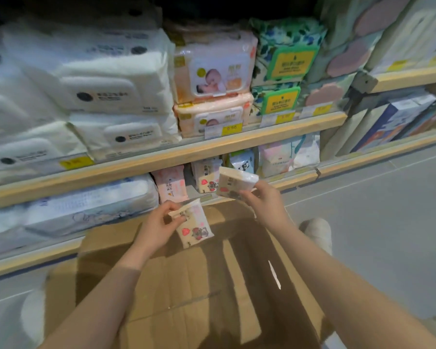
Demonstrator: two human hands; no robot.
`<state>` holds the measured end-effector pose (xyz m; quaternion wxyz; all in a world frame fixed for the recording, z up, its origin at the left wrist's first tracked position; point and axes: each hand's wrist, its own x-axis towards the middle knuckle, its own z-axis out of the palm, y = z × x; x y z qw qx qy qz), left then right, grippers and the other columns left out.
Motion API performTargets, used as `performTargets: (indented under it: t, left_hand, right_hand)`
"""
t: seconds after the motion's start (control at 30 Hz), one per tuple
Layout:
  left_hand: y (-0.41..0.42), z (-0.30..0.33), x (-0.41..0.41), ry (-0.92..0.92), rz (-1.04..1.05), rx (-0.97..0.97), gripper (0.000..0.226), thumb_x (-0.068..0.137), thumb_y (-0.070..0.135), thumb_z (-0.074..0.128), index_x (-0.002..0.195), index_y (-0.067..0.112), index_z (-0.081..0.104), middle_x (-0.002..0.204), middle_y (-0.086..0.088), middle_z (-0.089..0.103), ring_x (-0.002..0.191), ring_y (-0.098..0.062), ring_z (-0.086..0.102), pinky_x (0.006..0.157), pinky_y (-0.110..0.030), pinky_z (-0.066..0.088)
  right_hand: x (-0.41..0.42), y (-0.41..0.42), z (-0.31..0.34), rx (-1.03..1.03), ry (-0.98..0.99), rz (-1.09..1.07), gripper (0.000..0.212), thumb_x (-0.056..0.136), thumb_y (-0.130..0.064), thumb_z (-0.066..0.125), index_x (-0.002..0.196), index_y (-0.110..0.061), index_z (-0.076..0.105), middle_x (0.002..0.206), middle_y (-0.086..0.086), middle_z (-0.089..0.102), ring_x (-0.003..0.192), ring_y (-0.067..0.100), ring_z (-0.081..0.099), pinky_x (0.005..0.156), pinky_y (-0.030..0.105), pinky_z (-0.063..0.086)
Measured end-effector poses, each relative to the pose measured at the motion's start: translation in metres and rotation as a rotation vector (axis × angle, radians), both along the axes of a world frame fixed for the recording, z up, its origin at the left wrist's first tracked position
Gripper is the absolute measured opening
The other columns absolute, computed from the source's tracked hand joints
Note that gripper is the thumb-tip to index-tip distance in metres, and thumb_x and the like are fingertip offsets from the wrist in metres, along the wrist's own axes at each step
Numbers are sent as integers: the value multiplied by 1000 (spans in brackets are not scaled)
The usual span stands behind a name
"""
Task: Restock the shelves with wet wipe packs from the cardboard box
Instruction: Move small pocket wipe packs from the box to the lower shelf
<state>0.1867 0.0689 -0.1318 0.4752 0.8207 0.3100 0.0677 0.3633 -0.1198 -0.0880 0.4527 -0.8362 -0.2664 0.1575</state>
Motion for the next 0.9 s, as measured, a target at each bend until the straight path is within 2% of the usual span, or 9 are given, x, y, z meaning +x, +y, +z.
performTargets:
  t: [0.1, 0.2, 0.27, 0.43, 0.53, 0.6, 0.73, 0.8, 0.9]
  left_hand:
    - [9, -20, -9, 81, -41, -74, 16, 83, 28, 69, 87, 32, 54, 93, 5, 70, 87, -19, 66, 76, -44, 53]
    - [10, -25, -10, 97, -44, -101, 14, 84, 29, 67, 85, 34, 54, 93, 7, 71, 89, -15, 66, 78, -47, 54]
    - [14, -29, -7, 116, -36, -134, 15, 84, 30, 66, 83, 38, 53, 96, 9, 70, 92, -14, 65, 79, -45, 55]
    - [22, -40, -6, 140, -37, -165, 15, 80, 36, 68, 82, 42, 54, 95, 4, 70, 95, -18, 64, 79, -48, 55]
    - [23, -42, -5, 130, -20, -175, 17, 79, 35, 69, 81, 44, 55, 95, 2, 70, 96, -20, 63, 81, -49, 54]
    - [23, -42, -5, 120, -19, -183, 20, 80, 31, 70, 80, 44, 55, 94, 2, 71, 96, -19, 64, 81, -49, 54]
    - [21, -35, -2, 90, -22, -217, 25, 83, 23, 70, 78, 42, 55, 89, 3, 72, 89, -16, 68, 80, -48, 55]
    - [19, -25, 6, 50, -19, -258, 22, 84, 17, 69, 83, 34, 56, 86, 1, 73, 86, -16, 70, 78, -48, 55]
    - [14, -7, 28, -39, 4, -262, 15, 85, 12, 67, 87, 22, 55, 86, 0, 72, 87, -21, 69, 71, -39, 57]
  right_hand:
    - [15, 36, -18, -68, 3, 67, 28, 91, -19, 60, 117, -8, 64, 111, 7, 64, 99, 22, 60, 71, 21, 46]
    - [31, 66, -38, -181, 11, 107, 25, 94, -23, 55, 113, -7, 63, 110, 10, 65, 95, 19, 58, 60, 13, 37]
    - [38, 82, -49, -245, 27, 129, 26, 96, -24, 52, 111, -5, 62, 109, 12, 65, 92, 20, 56, 58, 15, 35]
    - [47, 105, -75, -391, 72, 87, 27, 98, -22, 49, 116, -3, 57, 110, 16, 62, 96, 27, 57, 77, 30, 42]
    - [49, 113, -82, -389, 63, 17, 20, 96, -19, 51, 109, -3, 54, 94, 9, 57, 88, 25, 56, 72, 29, 39]
    - [48, 114, -80, -367, 79, -20, 23, 95, -17, 53, 113, -3, 49, 92, 6, 53, 90, 26, 57, 72, 29, 39]
    - [45, 100, -70, -286, 94, -12, 35, 92, -17, 60, 122, -4, 46, 107, 8, 61, 103, 26, 61, 79, 28, 44]
    - [41, 82, -57, -213, 96, 36, 37, 90, -26, 62, 122, -8, 52, 114, 5, 63, 99, 22, 62, 82, 28, 50]
    - [32, 51, -31, -173, 260, 191, 29, 92, -32, 58, 115, -16, 62, 110, -2, 64, 91, 15, 61, 67, 16, 47]
